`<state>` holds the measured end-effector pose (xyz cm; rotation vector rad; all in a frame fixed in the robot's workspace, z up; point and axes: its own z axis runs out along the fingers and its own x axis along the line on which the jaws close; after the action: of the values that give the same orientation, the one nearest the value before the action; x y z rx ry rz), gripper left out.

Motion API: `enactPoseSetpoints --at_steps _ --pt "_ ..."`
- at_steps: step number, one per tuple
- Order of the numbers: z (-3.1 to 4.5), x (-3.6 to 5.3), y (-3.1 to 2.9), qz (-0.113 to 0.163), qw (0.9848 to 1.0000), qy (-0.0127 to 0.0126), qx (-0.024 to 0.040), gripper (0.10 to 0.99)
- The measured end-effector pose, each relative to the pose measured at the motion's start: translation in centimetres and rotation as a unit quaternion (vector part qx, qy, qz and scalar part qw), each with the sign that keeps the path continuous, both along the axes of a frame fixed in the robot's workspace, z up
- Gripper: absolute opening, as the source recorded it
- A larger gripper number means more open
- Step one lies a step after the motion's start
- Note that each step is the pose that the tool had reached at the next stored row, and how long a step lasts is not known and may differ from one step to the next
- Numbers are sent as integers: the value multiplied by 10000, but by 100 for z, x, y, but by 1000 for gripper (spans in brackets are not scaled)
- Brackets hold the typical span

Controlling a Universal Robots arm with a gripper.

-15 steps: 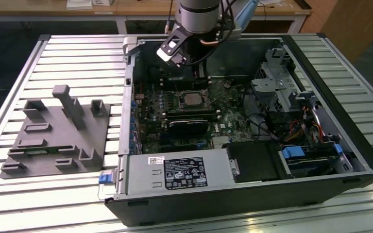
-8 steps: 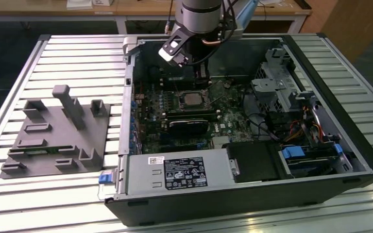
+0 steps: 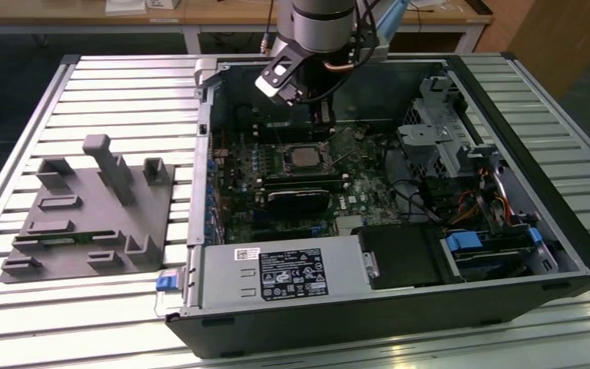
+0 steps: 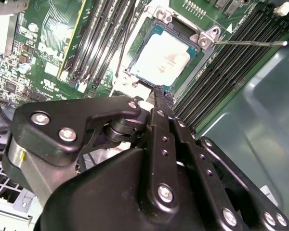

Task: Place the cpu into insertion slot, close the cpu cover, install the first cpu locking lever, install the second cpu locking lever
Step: 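Close the cpu cover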

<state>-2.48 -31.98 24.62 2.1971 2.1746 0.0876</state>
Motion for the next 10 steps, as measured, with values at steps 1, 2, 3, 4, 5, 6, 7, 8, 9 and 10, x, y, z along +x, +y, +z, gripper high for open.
enactPoseSetpoints --at_steps 1,2,3,4,5,6,7,8,9,10 --pt "0 9 0 0 10000 0 0 106" --pt "0 17 0 0 10000 0 0 106" --pt "0 26 0 0 10000 0 0 106" --pt "0 34 0 0 10000 0 0 106" --pt "0 42 0 0 10000 0 0 106" --pt "0 49 1 -1 10000 0 0 106" --pt "0 58 1 0 10000 0 0 106" --pt "0 65 1 -1 10000 0 1 106" --pt "0 73 1 0 10000 0 0 106" --pt "0 80 1 0 10000 0 0 106"
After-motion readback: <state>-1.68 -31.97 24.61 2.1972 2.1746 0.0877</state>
